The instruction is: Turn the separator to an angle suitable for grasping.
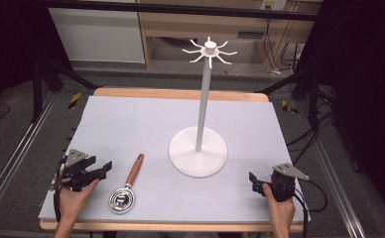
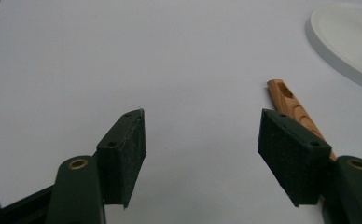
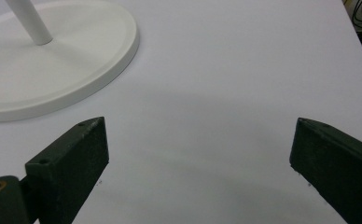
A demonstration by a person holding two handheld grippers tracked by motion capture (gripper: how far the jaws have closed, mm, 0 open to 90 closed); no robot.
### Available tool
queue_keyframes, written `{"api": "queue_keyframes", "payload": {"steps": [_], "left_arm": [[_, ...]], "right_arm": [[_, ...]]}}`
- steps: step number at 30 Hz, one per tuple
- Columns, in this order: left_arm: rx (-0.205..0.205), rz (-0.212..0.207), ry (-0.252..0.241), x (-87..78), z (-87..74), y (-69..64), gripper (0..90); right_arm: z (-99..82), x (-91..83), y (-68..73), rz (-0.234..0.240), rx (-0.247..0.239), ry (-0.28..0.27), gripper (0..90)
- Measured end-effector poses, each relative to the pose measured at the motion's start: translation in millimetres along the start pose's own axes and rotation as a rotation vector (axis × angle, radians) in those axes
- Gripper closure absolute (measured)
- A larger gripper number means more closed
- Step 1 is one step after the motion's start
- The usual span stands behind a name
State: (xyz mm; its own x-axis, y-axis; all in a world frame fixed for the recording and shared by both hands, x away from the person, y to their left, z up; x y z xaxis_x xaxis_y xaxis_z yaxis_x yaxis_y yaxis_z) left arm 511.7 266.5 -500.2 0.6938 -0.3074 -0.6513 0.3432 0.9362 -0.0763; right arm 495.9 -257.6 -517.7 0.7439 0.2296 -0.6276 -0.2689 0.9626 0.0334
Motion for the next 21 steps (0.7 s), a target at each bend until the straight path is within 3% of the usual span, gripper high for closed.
{"api": "queue_keyframes", "payload": {"steps": [5, 9, 21], "left_arm": [[0.027, -0.004, -0.004, -5.8, 5.1, -9.4, 31.8], [0.046, -0.043, 0.006, -9.2, 7.6, -22.0, 32.5], [0.106, -0.099, 0.030, -13.1, 14.7, -50.1, 32.9]], "right_arm": [[-1.5, 1.5, 2.4, 0.004, -0.013, 0.013, 5.0], [-3.0, 1.3, 1.8, -0.002, -0.012, 0.023, 5.2], [-4.0, 3.1, 4.5, 0.010, -0.014, 0.043, 6.0]]}}
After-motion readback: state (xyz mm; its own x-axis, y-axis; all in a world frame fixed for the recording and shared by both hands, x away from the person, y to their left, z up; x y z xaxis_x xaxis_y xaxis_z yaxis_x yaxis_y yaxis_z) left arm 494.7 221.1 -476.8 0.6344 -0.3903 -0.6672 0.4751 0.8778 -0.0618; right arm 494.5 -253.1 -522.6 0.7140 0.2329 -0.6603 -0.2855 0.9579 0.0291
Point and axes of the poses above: each handheld gripper's, and its own axes: x roughly forward along the jaws, z roughly out of its top, y roughly to its left, the point moved 9 cm from there along x, roughly forward along the jaws, and after that the axes turned 7 degrees about y, right-handed, at the moved point
